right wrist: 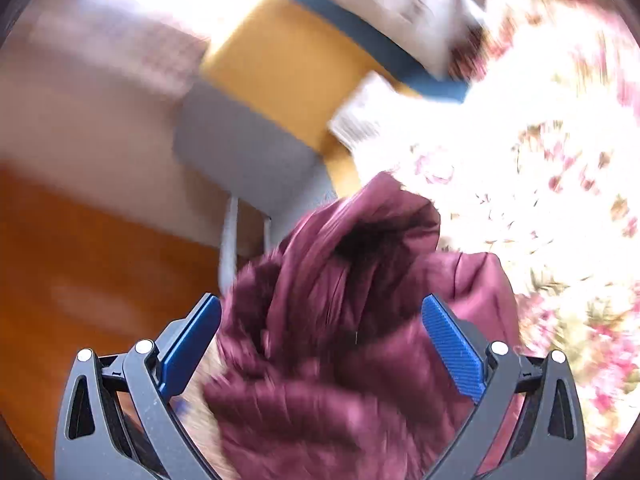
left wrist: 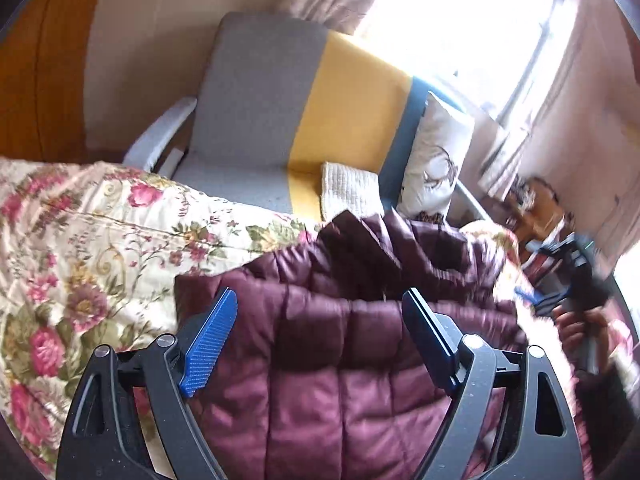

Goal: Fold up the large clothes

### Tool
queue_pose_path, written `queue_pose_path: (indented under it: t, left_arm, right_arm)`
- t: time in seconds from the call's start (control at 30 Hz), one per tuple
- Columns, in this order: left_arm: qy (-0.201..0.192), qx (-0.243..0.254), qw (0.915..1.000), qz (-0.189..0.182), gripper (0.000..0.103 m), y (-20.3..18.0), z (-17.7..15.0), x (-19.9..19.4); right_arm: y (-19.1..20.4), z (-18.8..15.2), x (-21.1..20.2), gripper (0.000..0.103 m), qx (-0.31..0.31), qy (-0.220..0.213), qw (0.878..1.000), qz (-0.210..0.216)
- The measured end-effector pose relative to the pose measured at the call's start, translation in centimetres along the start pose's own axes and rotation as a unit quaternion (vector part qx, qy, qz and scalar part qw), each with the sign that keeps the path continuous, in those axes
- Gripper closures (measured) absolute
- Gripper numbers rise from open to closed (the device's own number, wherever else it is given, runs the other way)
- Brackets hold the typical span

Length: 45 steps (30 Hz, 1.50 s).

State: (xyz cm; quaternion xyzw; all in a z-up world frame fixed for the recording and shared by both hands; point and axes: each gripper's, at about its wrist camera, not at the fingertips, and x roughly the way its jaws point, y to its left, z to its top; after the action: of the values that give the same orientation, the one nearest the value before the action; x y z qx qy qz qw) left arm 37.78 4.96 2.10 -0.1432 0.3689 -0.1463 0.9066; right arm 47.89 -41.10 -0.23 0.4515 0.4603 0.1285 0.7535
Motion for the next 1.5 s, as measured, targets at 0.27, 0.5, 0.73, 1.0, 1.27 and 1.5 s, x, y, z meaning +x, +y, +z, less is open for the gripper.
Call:
queue_pose_path:
  t: [0.27,0.5,0.73,1.0,1.27,1.5]
  left_arm:
    - [0.029,-0.019,0.9994,0.005,0.02,-0.1,2.0,5.5]
    - [0.039,0.019,0.9988,0.023,0.02,-1.4,-0.2,6.7]
    - [0.02,0.014,0.9997,0.001,0.02,-2.1,-1.3,3.4]
    - [0.029,0.03,0.9991,-0.007,0.02,-3.6,-4.6,-0.7]
    - [0.014,0.041,0.9983,0.038,0.02,-2.7,-8.8,-7.1]
    - [0.014,-0.013,0.9977,0.065,0.02,0.3,-14.2,-10.8]
  right_arm:
    - [-1.6,5.9,7.3,0.027,0.075,0.033,0.997,0.002]
    - [6.8,4.4,5.2,0.071,-0.183,-0.043,0.982,0.007]
    - [11.9,-1.5,1.7,0.079,-0.412,-0.069,0.906,-0.07]
    - [14.2,-4.6,-1.4,0.08,-0.4,-0.091,0.911,-0.045]
    - [7.5,-1.3,-4.7,0.022,-0.175,-0.131,0.969,-0.119]
    - [10.8,-14.9,-7.4,0.032,-0.35,-0.06,0.929,-0.101]
